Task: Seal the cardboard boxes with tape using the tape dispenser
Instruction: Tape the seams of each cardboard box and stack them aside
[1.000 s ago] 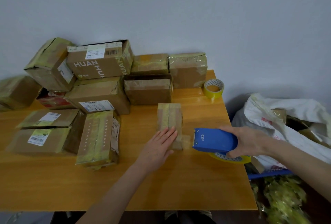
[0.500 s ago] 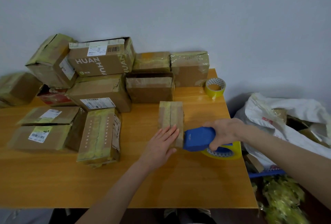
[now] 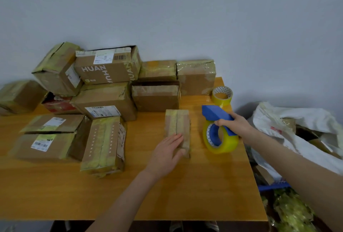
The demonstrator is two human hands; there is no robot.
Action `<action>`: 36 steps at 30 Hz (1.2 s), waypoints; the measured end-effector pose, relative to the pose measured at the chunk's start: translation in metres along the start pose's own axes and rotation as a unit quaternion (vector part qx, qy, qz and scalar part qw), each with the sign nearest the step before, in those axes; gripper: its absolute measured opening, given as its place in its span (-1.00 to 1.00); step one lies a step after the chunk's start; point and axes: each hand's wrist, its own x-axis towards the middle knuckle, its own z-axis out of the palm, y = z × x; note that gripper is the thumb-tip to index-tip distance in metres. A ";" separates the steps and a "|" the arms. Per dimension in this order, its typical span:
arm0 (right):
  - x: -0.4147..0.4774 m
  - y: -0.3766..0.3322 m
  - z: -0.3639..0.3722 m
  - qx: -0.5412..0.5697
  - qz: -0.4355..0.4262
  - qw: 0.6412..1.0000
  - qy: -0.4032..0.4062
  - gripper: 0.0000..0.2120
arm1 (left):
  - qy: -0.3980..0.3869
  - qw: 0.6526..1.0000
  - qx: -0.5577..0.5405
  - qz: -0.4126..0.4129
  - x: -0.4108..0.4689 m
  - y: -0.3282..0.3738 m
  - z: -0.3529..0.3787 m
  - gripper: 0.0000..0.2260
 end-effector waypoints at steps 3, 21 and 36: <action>0.011 0.025 0.015 0.172 0.102 0.980 -0.005 -0.18 | 0.057 0.991 -0.112 -0.044 0.001 0.008 -0.014 -0.64; -0.040 -0.002 0.110 -0.329 -0.120 0.936 0.018 -0.33 | 0.078 0.930 -0.210 -0.292 0.005 -0.002 -0.004 -0.41; -0.036 0.009 0.130 -0.231 -0.091 0.968 -0.045 -0.47 | 0.065 0.924 -0.246 -0.287 0.008 -0.025 0.003 -0.69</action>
